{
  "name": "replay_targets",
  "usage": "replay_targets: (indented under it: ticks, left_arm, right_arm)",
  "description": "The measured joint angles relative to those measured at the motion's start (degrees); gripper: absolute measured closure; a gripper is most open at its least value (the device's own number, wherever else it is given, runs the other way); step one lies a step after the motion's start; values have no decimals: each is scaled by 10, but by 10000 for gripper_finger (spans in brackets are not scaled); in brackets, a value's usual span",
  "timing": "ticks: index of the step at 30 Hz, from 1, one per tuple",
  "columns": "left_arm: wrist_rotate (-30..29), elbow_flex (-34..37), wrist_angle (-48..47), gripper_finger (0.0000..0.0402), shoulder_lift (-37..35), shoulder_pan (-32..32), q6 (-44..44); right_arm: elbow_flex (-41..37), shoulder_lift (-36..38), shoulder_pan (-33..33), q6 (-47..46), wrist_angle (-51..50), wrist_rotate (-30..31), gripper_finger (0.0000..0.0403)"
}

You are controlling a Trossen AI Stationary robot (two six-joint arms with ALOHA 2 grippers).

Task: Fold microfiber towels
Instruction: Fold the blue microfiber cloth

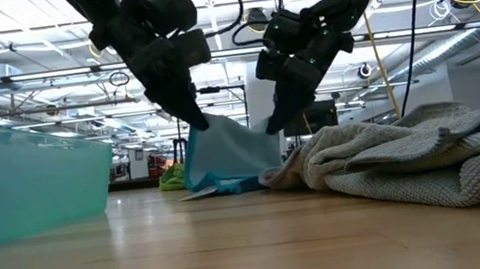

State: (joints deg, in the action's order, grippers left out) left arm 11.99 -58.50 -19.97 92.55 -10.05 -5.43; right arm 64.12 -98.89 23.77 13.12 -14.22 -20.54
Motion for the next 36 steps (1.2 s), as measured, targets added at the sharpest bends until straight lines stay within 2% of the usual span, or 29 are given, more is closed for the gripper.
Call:
replay_targets:
  ticks: [2,6,10,16,21,27,31,34,36]
  left_arm:
    - [0,0,3,388,0,10,9]
    - [-1,0,13,393,0,23,35]
    - [-3,0,34,381,1,35,42]
    - [-12,7,57,395,42,46,45]
    - [-26,7,54,376,56,46,60]
    - [-34,7,68,370,56,47,73]
    - [-35,7,93,335,56,47,64]
    - [-26,7,106,285,56,47,85]
    - [1,1,92,248,56,47,109]
  right_arm:
    - [0,0,-9,1,-19,26,398]
    - [0,0,-15,0,-58,37,397]
    - [0,0,-19,0,-82,21,392]
    - [-19,0,-21,-4,-65,10,391]
    - [-42,0,-23,-12,-58,-8,385]
    - [-60,0,-26,-35,-55,-20,349]
    - [-61,2,-26,-52,-55,-21,303]
    - [-61,10,-26,-73,-60,-22,267]
    - [-61,19,-25,-90,-77,-22,247]
